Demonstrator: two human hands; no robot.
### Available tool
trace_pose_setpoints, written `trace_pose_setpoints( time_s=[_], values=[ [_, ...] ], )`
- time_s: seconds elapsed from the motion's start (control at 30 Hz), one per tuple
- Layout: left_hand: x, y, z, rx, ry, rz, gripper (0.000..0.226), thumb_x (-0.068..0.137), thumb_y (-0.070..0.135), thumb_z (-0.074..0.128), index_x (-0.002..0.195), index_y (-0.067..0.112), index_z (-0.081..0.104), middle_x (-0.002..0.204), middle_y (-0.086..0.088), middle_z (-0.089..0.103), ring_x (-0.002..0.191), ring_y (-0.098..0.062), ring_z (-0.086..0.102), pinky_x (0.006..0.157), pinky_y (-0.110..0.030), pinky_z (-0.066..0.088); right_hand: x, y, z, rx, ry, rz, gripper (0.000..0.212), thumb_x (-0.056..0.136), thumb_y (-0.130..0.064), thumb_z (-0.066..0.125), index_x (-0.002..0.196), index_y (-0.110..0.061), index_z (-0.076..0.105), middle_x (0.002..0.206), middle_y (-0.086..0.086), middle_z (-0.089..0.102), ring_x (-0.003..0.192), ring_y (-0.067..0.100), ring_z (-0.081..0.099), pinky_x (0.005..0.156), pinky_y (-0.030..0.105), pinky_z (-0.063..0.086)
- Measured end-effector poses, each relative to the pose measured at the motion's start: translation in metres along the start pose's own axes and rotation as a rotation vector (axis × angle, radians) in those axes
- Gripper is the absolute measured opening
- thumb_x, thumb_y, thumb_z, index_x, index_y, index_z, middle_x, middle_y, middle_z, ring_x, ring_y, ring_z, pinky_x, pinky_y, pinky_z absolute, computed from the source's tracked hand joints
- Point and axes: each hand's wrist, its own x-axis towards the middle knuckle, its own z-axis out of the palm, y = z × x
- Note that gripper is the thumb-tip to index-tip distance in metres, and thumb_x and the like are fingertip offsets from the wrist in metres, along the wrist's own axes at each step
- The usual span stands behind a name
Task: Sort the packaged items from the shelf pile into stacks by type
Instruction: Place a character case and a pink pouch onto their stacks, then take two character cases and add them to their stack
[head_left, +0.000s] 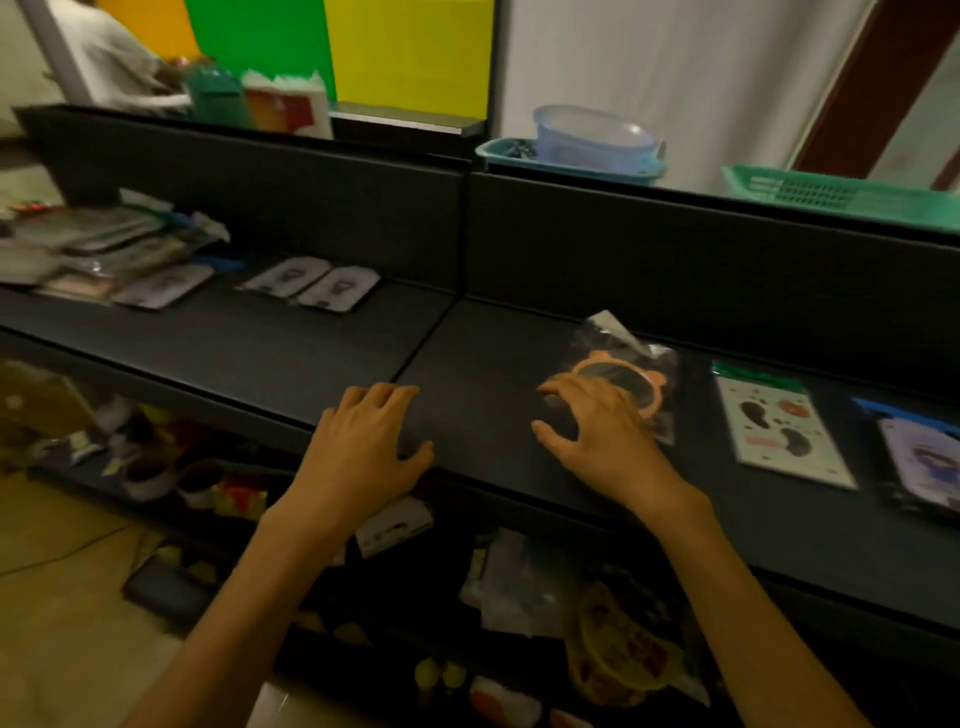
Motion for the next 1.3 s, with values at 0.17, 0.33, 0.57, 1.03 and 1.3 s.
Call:
trace_pose_setpoints(
  time_s=[0.17, 0.33, 0.57, 1.03, 1.3],
  values=[
    [0.003, -0.08, -0.014, -0.003, 0.006, -0.08, 0.067, 0.087, 0.052, 0.054, 0.144, 0.023, 0.032, 0.143, 0.002, 0.04, 0.129, -0.024, 0.034, 0.099, -0.043, 0.04, 0.057, -0.054, 0.04, -0.022, -0.053, -0.068, 0.045, 0.088, -0.043, 0.057, 0.127, -0.023, 0.051, 0.133, -0.002, 0.051, 0.124, 0.017, 0.042, 0.105, 0.034, 0.027],
    [0.024, -0.156, -0.022, 0.0, 0.008, -0.125, 0.068, 0.087, 0.051, 0.054, 0.144, 0.023, 0.031, 0.144, 0.001, 0.039, 0.13, -0.024, 0.033, 0.101, -0.043, 0.04, 0.113, -0.098, 0.081, 0.007, -0.071, -0.094, 0.046, 0.088, -0.044, 0.057, 0.129, -0.024, 0.049, 0.135, -0.003, 0.049, 0.126, 0.016, 0.04, 0.106, 0.032, 0.022],
    [0.099, -0.25, -0.025, 0.019, -0.024, -0.104, 0.071, 0.086, 0.053, 0.055, 0.145, 0.024, 0.028, 0.146, 0.001, 0.036, 0.132, -0.024, 0.031, 0.101, -0.044, 0.037, 0.191, -0.141, 0.122, -0.043, -0.068, -0.057, 0.053, 0.089, -0.048, 0.053, 0.135, -0.026, 0.042, 0.141, -0.004, 0.042, 0.13, 0.015, 0.035, 0.108, 0.031, 0.021],
    [0.245, -0.327, -0.006, -0.018, 0.015, 0.05, 0.08, 0.074, 0.069, 0.054, 0.137, 0.023, 0.038, 0.136, -0.004, 0.047, 0.121, -0.024, 0.044, 0.093, -0.041, 0.042, 0.275, -0.169, 0.159, -0.053, -0.002, 0.232, 0.058, 0.087, -0.043, 0.058, 0.139, -0.025, 0.038, 0.14, 0.0, 0.043, 0.128, 0.016, 0.034, 0.105, 0.026, 0.02],
    [0.29, -0.34, 0.004, 0.004, -0.263, 0.105, 0.11, 0.064, 0.084, 0.048, 0.148, 0.017, 0.02, 0.147, -0.011, 0.034, 0.132, -0.032, 0.033, 0.106, -0.047, 0.03, 0.309, -0.185, 0.189, -0.033, 0.013, 0.571, 0.079, 0.082, -0.057, 0.056, 0.146, -0.023, 0.024, 0.149, 0.004, 0.032, 0.134, 0.024, 0.029, 0.11, 0.039, 0.023]
  ],
)
